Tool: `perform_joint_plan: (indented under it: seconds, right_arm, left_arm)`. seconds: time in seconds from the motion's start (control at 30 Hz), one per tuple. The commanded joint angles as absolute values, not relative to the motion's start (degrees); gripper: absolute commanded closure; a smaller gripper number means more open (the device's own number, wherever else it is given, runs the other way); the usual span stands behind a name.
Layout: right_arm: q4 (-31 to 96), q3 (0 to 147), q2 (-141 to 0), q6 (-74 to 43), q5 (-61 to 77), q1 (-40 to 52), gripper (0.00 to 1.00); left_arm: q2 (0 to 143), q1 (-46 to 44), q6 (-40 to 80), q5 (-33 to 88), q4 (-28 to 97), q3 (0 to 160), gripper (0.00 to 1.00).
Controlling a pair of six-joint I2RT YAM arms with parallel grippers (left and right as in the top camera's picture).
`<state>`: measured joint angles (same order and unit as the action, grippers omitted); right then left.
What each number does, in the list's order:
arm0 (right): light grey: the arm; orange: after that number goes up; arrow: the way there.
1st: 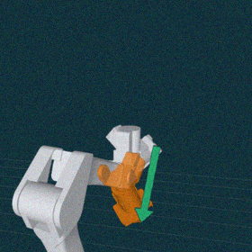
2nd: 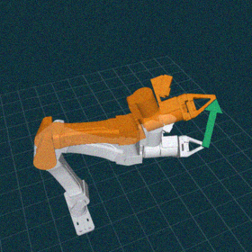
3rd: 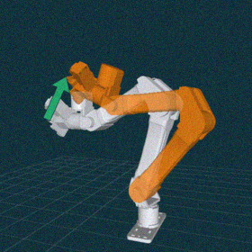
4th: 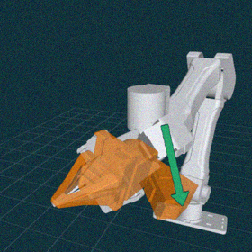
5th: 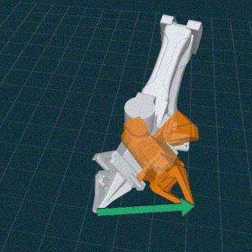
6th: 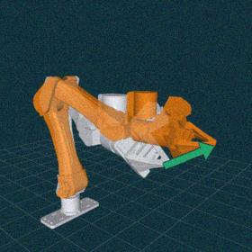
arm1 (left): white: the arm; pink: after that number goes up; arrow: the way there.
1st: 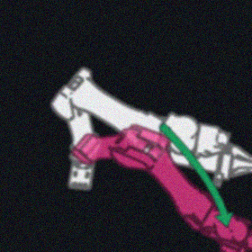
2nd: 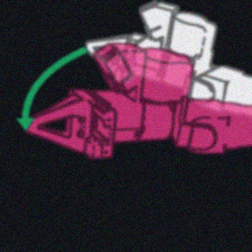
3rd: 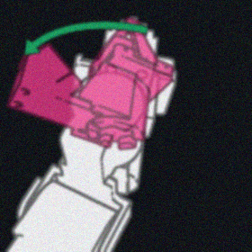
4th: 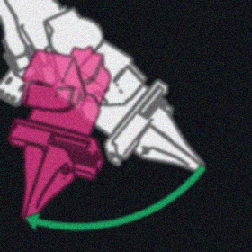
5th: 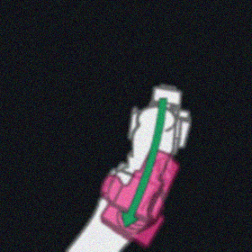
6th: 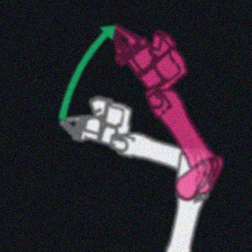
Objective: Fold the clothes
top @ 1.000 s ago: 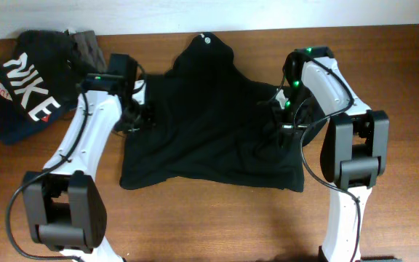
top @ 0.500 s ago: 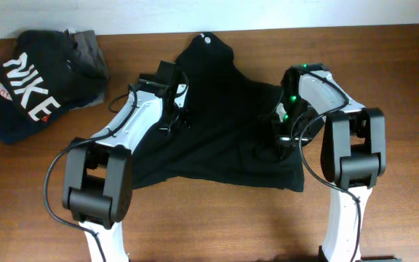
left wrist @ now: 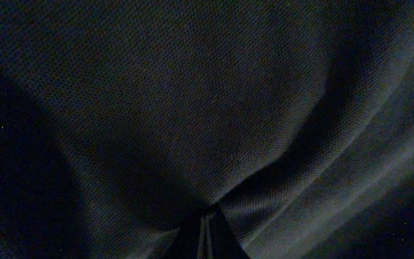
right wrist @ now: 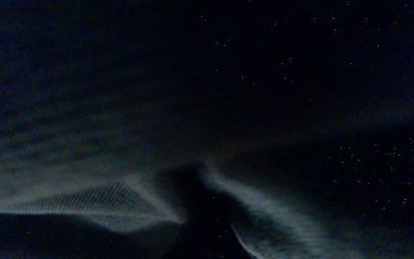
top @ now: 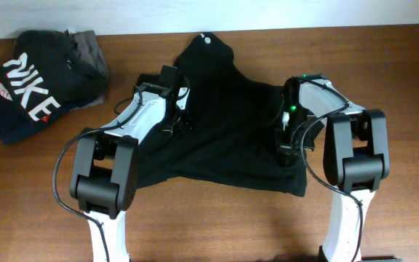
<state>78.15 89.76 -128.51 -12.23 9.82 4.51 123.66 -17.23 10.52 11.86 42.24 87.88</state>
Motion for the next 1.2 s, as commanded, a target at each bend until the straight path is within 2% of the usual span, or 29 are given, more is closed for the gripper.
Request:
perform_joint_plan:
  seconds: [0.0,0.33,0.57,0.8,0.83,0.87,0.9,0.97,1.1,1.17]
  right_arm:
    - [76.9,88.0,-129.9,-15.6,2.3,-1.1,0.96]
    - [77.4,88.0,-129.9,-15.6,3.2,-15.9,0.96]
    - [79.7,88.1,-126.1,-15.5,6.2,-15.8,0.96]
    - [78.7,88.2,-112.9,-17.1,6.9,-15.7,0.96]
    - [76.7,88.2,-109.0,-18.4,6.9,-15.7,0.95]
    - [75.6,88.2,-107.9,-18.5,7.2,-15.7,0.90]
    - [73.0,88.2,-106.2,-17.9,7.3,-15.4,0.70]
    - [68.0,88.2,-105.4,-15.2,8.8,-14.9,0.59]
    - [60.2,88.2,-107.4,-12.5,10.5,-14.0,0.59]
    - [56.9,88.2,-108.7,-12.2,10.3,-13.9,0.65]
  left_arm:
    - [125.4,-16.3,11.1,7.6,42.2,88.1,0.98]
    - [125.4,-12.5,11.1,7.7,43.1,88.1,0.98]
    - [125.0,-12.6,11.0,7.7,48.8,90.7,0.99]
    - [121.8,-12.6,11.2,4.2,56.8,96.1,0.99]
    - [120.7,-12.6,12.1,2.6,58.7,96.4,0.99]
    - [120.4,-12.6,12.4,2.6,59.3,96.4,0.99]
    - [120.2,-12.6,12.4,3.1,60.4,96.4,0.99]
    - [120.3,-12.8,12.4,4.8,62.9,96.4,0.98]
    - [120.4,-13.5,12.4,7.5,69.9,96.4,0.99]
    - [120.4,-14.2,12.6,8.0,72.4,96.4,0.99]
